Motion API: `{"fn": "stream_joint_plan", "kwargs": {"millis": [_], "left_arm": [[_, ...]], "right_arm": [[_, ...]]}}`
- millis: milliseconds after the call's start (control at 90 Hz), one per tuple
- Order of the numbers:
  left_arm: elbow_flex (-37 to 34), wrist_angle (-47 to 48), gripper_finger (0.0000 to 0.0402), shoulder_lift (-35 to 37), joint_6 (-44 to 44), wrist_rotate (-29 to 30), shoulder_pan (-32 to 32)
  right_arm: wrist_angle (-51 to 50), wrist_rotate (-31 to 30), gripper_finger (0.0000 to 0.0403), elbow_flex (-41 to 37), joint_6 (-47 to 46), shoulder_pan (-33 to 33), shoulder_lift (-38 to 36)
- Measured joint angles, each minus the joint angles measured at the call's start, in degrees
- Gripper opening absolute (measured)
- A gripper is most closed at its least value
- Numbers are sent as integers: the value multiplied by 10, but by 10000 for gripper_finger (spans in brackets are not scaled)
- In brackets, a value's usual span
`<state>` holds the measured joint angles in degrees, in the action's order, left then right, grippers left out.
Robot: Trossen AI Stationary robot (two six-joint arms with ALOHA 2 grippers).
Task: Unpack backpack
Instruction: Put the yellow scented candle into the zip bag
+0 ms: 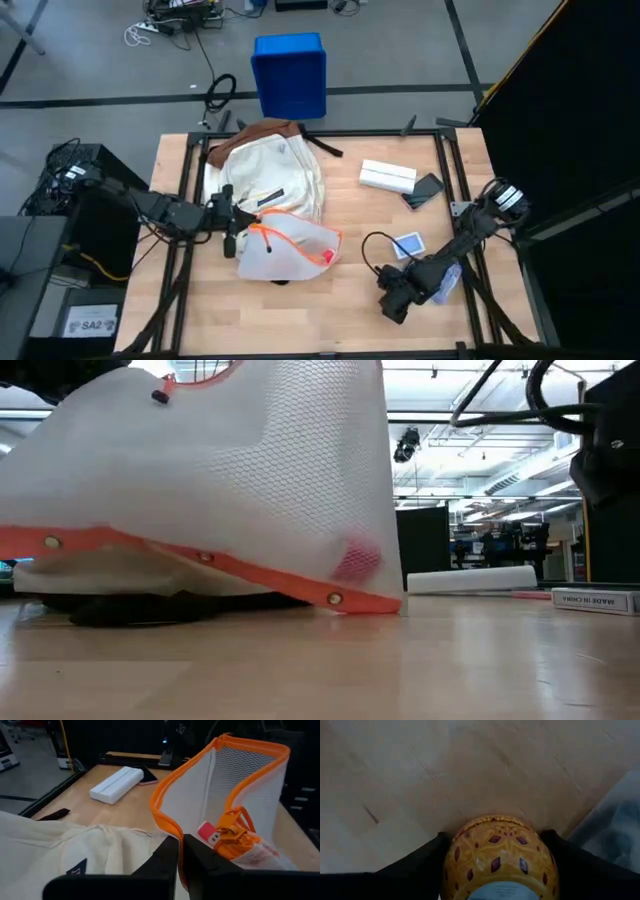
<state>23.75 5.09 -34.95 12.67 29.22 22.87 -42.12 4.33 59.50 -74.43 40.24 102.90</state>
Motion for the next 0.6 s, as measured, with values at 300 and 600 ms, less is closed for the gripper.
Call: {"fn": "stream_joint_plan", "kwargs": {"millis": [300, 600], "left_arm": [[0, 0, 0, 0, 0, -6, 0], [0, 0, 0, 0, 0, -28, 0]], "right_arm": [[-14, -99, 262, 60, 60, -22, -21], [-7, -248, 262, 127, 170, -50, -67]]}}
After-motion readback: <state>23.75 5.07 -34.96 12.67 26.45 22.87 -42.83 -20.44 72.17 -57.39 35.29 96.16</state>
